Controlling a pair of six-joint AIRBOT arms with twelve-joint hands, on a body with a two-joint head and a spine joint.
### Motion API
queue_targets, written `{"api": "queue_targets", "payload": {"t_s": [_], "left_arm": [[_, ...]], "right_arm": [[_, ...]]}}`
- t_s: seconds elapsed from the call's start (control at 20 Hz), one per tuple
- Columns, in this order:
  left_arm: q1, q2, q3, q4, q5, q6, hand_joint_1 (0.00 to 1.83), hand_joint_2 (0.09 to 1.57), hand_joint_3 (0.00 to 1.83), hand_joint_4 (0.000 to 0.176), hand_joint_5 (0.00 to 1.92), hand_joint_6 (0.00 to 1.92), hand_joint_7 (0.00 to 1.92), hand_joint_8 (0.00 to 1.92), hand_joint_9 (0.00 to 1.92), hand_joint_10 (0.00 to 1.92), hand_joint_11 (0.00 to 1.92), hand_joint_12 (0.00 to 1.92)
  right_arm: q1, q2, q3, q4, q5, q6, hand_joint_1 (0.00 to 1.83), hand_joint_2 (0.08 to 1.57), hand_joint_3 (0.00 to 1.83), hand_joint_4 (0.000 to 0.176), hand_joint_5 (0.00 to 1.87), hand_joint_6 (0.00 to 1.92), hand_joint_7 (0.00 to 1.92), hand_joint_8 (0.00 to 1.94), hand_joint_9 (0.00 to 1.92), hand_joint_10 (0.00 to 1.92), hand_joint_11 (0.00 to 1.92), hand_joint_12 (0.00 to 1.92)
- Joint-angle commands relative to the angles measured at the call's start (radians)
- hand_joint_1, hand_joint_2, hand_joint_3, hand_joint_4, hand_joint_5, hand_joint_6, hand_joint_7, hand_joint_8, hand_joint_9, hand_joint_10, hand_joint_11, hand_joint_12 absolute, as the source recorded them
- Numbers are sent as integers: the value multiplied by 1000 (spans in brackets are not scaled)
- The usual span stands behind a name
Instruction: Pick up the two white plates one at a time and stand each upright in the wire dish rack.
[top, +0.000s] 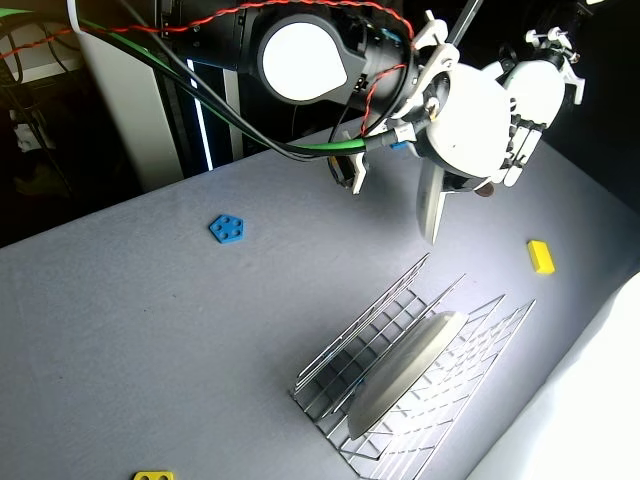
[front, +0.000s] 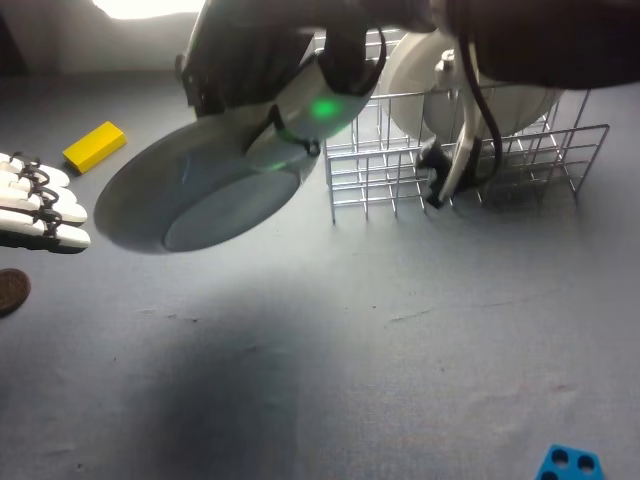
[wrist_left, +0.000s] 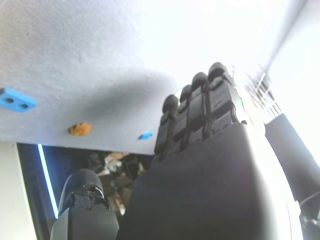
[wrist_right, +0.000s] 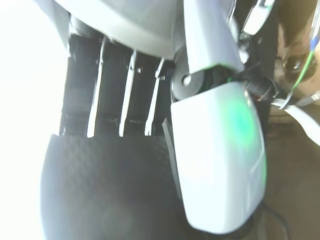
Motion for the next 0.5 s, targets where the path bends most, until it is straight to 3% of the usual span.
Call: {"api": "queue_targets", "payload": {"t_s": [0.0, 0.45], "left_arm": [[-11, 4, 8, -69, -30, 1, 0, 1008, 2, 0, 72, 7, 7, 2, 0, 0, 0, 0], [-15, 3, 7, -68, -30, 0, 0, 1007, 2, 0, 75, 4, 0, 0, 0, 0, 0, 0]], "right_arm": [[26, 5, 5, 15, 134, 28, 1390, 1066, 0, 0, 970, 948, 1129, 740, 1029, 963, 952, 952], [39, 8, 98, 30, 115, 193, 1392, 1058, 1, 0, 978, 913, 1134, 735, 1068, 922, 965, 958]]}}
